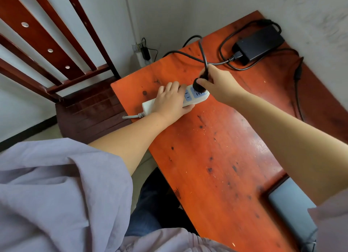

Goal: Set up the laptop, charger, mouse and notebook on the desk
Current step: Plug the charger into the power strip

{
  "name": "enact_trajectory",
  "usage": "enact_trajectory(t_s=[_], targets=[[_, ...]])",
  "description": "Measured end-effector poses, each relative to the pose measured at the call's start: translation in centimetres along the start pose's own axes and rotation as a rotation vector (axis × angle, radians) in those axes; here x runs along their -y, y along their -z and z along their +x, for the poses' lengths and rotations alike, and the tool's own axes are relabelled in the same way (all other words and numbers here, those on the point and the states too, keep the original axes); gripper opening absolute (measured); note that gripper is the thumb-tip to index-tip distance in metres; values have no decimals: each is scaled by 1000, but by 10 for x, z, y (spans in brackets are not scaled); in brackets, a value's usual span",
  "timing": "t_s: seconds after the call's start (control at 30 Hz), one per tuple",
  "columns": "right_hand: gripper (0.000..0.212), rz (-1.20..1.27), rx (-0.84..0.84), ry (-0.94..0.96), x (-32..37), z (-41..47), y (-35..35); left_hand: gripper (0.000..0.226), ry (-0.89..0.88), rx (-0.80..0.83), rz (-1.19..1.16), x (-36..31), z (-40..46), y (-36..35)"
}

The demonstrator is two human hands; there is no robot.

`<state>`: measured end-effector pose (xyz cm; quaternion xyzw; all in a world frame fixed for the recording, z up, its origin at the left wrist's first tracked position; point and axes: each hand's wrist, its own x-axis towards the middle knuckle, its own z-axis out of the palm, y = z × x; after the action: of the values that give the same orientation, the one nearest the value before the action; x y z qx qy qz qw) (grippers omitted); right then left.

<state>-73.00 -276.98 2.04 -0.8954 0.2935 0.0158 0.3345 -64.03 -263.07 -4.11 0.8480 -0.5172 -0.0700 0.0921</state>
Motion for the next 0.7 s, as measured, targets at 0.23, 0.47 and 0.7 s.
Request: enact_trajectory(t_s=[0.23,0.47,0.7], targets=[[6,112,-111,-33,-5,-5,11,62,3,-2,4,0,0,-1],[10,168,-64,-51,-16,-8,0,60,-2,-12,-21,1,1,1],[11,82,7,9,-11,-8,3,59,-9,-23,-13,0,-1,0]])
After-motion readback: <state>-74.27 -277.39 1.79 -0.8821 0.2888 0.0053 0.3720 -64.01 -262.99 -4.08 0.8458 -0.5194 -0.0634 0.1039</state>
